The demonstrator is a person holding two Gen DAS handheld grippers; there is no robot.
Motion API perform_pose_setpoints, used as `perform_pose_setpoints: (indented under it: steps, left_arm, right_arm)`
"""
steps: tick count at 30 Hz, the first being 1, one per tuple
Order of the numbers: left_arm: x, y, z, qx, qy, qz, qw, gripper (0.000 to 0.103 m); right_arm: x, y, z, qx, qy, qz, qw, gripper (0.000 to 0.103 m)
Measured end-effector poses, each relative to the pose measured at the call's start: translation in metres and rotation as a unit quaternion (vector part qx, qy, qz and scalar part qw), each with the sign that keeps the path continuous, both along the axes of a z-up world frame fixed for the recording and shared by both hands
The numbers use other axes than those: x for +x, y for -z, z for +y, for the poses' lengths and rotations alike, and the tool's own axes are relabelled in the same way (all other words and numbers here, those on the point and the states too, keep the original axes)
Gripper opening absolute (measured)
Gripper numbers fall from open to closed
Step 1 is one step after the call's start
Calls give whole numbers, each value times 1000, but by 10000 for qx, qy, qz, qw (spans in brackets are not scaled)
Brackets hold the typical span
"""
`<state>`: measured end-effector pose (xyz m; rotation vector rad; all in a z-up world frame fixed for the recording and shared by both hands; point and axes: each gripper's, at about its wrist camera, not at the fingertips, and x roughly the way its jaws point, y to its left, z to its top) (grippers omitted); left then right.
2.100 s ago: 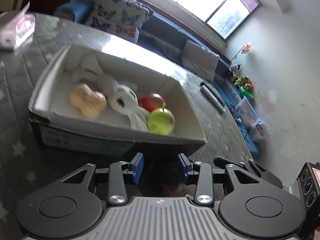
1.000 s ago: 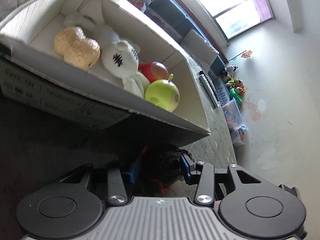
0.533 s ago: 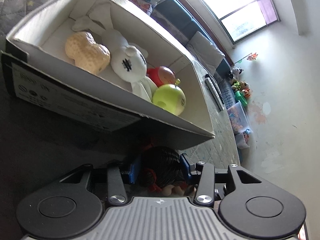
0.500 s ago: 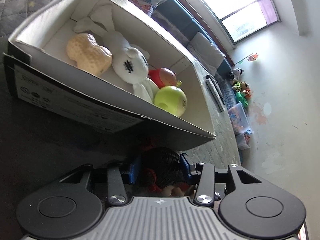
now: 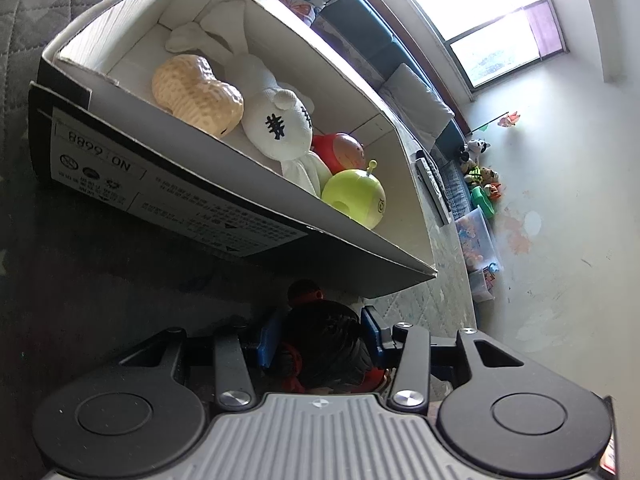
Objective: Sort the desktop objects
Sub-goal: 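Close the left gripper around the doll's head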
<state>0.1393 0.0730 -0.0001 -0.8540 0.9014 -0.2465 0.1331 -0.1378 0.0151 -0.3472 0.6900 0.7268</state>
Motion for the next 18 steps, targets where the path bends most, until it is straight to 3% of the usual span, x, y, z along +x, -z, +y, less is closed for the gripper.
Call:
perform_pose_setpoints:
  steps: [5, 18]
  left_arm:
    - [3, -2, -2, 51, -30, 3, 10000, 46]
    - [-22, -1, 4, -1, -279, 202, 9994, 45]
  right_arm:
    - [9, 9, 4, 127, -243, 320, 9991, 75]
    - [-16, 8, 4, 140, -316, 337, 9988, 71]
